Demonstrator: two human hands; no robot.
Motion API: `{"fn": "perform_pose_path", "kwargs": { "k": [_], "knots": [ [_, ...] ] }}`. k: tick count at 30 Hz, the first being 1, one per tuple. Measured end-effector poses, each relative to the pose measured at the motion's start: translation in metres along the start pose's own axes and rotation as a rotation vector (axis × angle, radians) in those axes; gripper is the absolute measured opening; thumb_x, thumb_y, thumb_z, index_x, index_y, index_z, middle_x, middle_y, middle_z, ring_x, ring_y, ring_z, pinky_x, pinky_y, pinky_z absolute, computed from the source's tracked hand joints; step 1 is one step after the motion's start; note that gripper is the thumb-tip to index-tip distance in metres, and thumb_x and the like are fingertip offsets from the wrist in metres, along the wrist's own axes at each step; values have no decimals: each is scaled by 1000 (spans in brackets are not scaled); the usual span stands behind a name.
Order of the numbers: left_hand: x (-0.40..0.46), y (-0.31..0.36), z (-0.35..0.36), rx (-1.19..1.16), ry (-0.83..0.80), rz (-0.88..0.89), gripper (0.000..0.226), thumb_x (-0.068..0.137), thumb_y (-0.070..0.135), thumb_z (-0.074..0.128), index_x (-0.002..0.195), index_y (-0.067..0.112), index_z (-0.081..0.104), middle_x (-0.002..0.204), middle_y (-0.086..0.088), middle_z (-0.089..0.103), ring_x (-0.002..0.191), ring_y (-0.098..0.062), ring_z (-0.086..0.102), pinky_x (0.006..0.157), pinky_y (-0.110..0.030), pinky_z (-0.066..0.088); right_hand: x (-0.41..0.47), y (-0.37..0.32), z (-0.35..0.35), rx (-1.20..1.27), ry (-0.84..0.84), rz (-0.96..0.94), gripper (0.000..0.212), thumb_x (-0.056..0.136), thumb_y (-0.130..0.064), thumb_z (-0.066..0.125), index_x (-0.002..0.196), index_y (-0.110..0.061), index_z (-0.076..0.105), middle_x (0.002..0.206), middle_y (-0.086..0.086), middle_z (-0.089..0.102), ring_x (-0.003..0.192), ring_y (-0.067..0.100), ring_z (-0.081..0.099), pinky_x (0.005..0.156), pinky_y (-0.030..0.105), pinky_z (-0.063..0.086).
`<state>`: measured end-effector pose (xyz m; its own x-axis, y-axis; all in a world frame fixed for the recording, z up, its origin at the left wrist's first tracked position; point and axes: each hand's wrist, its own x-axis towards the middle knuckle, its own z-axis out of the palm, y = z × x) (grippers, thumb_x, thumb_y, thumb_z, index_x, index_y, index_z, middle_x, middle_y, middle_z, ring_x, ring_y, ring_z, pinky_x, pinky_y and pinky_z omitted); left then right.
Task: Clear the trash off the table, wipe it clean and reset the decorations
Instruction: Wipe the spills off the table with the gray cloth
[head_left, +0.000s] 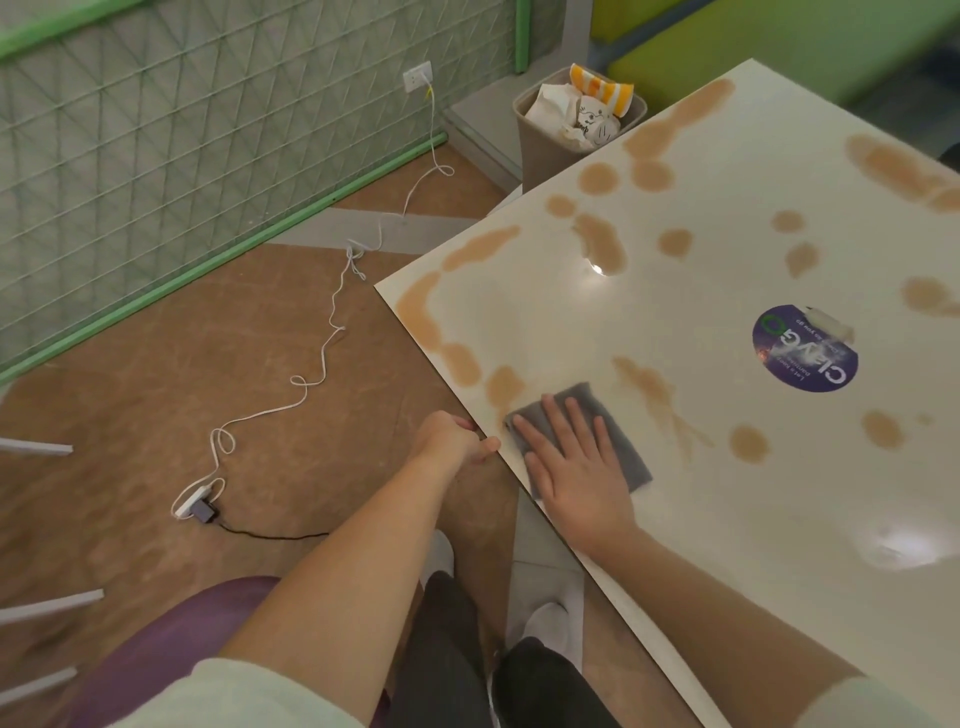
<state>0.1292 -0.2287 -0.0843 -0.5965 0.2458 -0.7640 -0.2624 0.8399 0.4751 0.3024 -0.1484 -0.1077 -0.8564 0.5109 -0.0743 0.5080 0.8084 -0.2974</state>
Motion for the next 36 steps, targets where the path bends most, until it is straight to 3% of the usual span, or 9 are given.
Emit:
{"fn": "perform_pose_path", "kwargs": {
  "k": [4,10,15,18,20,23,28,32,36],
  "knots": [
    [-8,6,-10,-23,-110,15,40,77,15,83,105,6,55,104,-20,71,85,-26,69,76,-32,52,32,22,-13,51,9,94,53,101,-44,10,153,-40,20,163,-9,9,151,14,-3,121,35,-8],
    [-11,5,-36,-103,-254,19,38,95,24,63,124,1,56,110,-15,70,61,-7,65,51,-20,50,-21,-1,-1,90,73,112,48,101,-29,25,146,-32,41,158,-7,29,150,14,10,122,39,7],
    [1,18,-56,-228,-87,98,27,100,16,53,125,6,50,109,-18,69,57,-12,61,54,-23,44,2,-31,11,221,64,-92,38,100,-23,39,134,-29,56,151,-7,42,147,15,24,118,43,18],
    [9,25,-57,-255,25,144,19,99,18,54,116,11,50,88,-11,70,57,-15,60,48,-21,47,42,-44,12,159,-11,-158,42,103,-25,42,145,-33,43,158,-11,29,150,11,10,121,38,7],
    [12,30,-56,-243,75,145,11,99,21,53,107,13,50,79,-9,69,53,-14,60,40,-18,43,67,-40,4,88,-41,-127,44,106,-35,30,150,-37,32,161,-11,19,151,12,2,122,34,-3],
    [20,31,-58,-173,80,134,11,97,22,56,97,14,48,69,-7,68,49,-13,59,43,-19,42,74,-21,-8,59,-30,16,48,105,-42,17,153,-40,20,163,-11,8,150,10,-7,121,33,-7],
    [35,38,-65,-126,-9,81,17,96,10,59,86,13,45,65,-9,64,43,-12,61,40,-20,45,44,-45,0,8,-1,116,49,105,-43,12,154,-37,18,163,-5,11,151,17,-1,120,43,6],
    [45,43,-70,-40,-34,48,20,91,10,67,73,11,56,72,-10,69,72,-27,72,77,-38,60,72,-50,2,2,-25,54,50,105,-44,6,155,-38,15,164,-6,9,151,17,-3,120,42,3],
    [53,43,-71,61,-25,14,21,89,17,68,70,14,58,72,-5,73,69,-23,71,71,-30,57,97,-19,-8,8,-20,147,53,103,-45,6,155,-38,12,164,-8,4,150,11,-9,121,36,-5]
  ]
}}
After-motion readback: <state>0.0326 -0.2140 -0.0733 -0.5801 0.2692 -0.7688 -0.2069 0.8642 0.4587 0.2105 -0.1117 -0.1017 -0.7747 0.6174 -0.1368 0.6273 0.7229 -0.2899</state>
